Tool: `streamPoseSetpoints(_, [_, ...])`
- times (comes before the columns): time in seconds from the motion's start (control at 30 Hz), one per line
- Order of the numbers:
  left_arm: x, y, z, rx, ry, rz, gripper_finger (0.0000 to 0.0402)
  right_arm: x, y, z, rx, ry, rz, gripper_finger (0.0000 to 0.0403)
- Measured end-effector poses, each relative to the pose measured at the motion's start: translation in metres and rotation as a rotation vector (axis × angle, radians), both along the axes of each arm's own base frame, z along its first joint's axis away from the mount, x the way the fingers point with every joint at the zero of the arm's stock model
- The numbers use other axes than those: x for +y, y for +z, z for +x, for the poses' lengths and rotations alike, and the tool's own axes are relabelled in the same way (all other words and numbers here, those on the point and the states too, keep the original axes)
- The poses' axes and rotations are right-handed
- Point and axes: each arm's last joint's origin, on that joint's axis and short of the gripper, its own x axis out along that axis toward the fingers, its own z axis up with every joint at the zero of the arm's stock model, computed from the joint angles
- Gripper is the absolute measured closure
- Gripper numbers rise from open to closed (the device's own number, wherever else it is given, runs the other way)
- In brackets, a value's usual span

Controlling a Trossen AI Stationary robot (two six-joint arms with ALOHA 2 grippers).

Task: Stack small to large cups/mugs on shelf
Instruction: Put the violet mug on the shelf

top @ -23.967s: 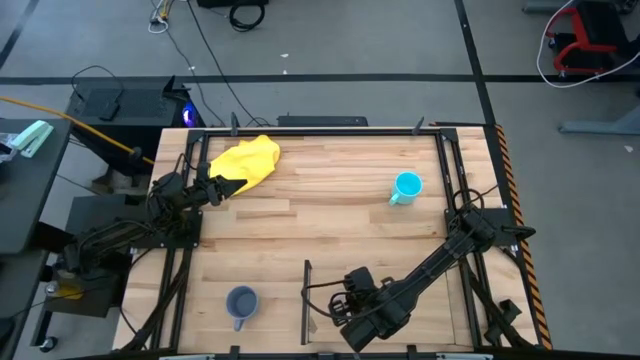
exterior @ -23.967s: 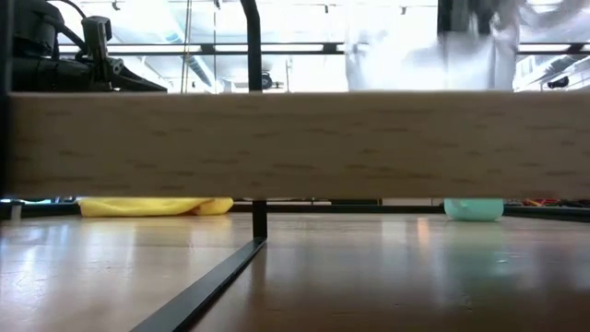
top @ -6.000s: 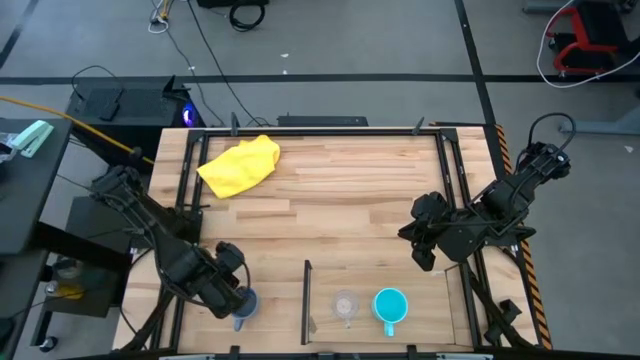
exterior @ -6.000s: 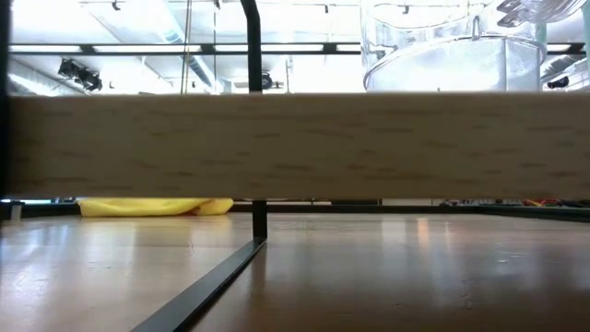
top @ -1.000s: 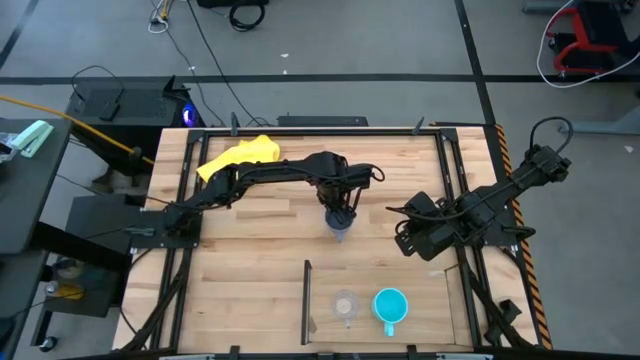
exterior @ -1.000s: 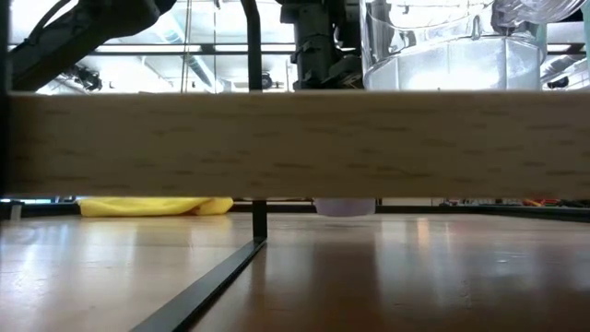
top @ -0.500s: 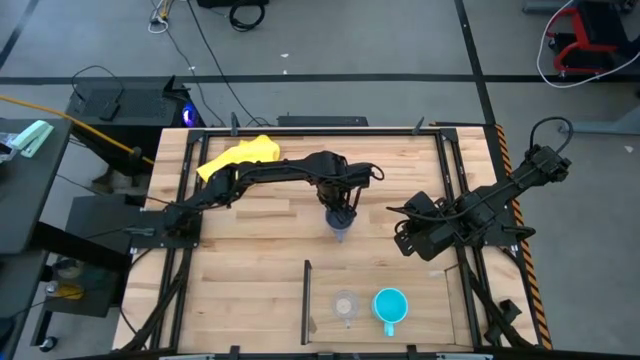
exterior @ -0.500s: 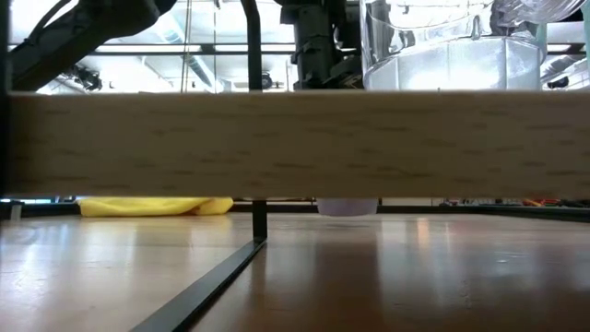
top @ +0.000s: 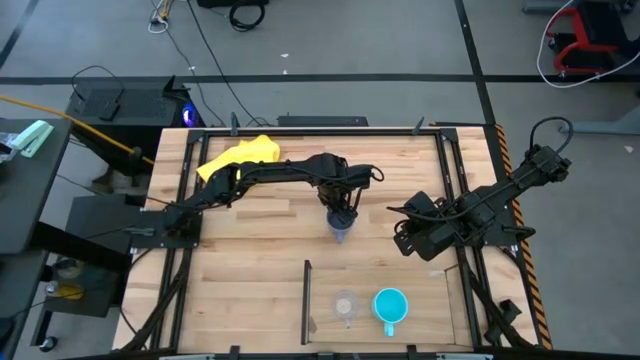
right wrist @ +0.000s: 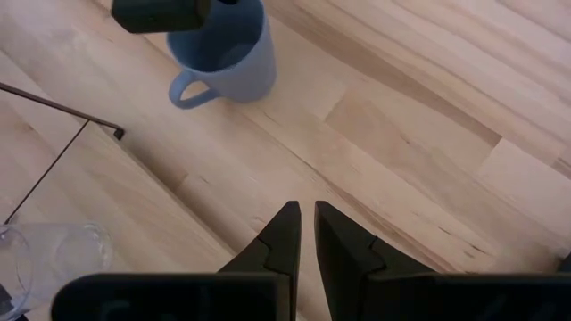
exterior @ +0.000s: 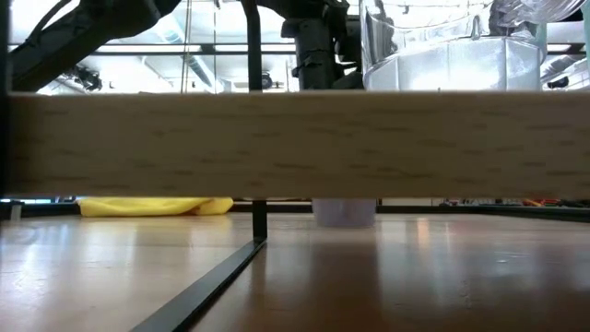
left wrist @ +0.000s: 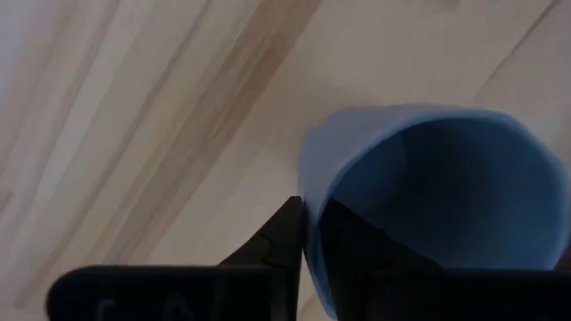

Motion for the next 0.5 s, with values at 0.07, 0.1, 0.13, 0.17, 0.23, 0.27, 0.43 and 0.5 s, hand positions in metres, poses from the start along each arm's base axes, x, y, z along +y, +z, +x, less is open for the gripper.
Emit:
streamPoseSetpoints(0.07, [0.000,0.002,0.002,-0.024,-0.002,0.003,0.0341,0.000,0.000,0.000,0.000,0.000,0.000,0.0360])
streamPoseSetpoints(0.1, [0.000,0.002,0.003,-0.030,-0.003,0.004,0.0337,0.000,0.000,0.000,0.000,0.000,0.000,0.0360])
streamPoseSetpoints(0.13, [0.000,0.002,0.003,-0.032,-0.003,0.003,0.0332,0.000,0.000,0.000,0.000,0.000,0.000,0.0360])
streamPoseSetpoints(0.17, [0.000,0.002,0.002,-0.029,-0.004,0.003,0.0328,0.000,0.000,0.000,0.000,0.000,0.000,0.0360])
streamPoseSetpoints(0.23, [0.000,0.002,0.003,-0.033,-0.018,-0.011,0.0319,0.000,0.000,0.000,0.000,0.000,0.000,0.0358])
streamPoseSetpoints(0.27, [0.000,0.002,0.003,-0.036,-0.021,-0.021,0.0315,0.000,0.000,0.000,0.000,0.000,0.000,0.0357])
streamPoseSetpoints(0.43, [-0.001,0.007,0.003,-0.052,-0.026,-0.044,0.0295,-0.001,0.000,0.000,-0.010,-0.005,-0.018,0.0353])
streamPoseSetpoints(0.5, [-0.001,0.015,0.001,-0.049,-0.028,-0.044,0.0289,-0.003,0.000,0.002,-0.019,-0.018,-0.014,0.0352])
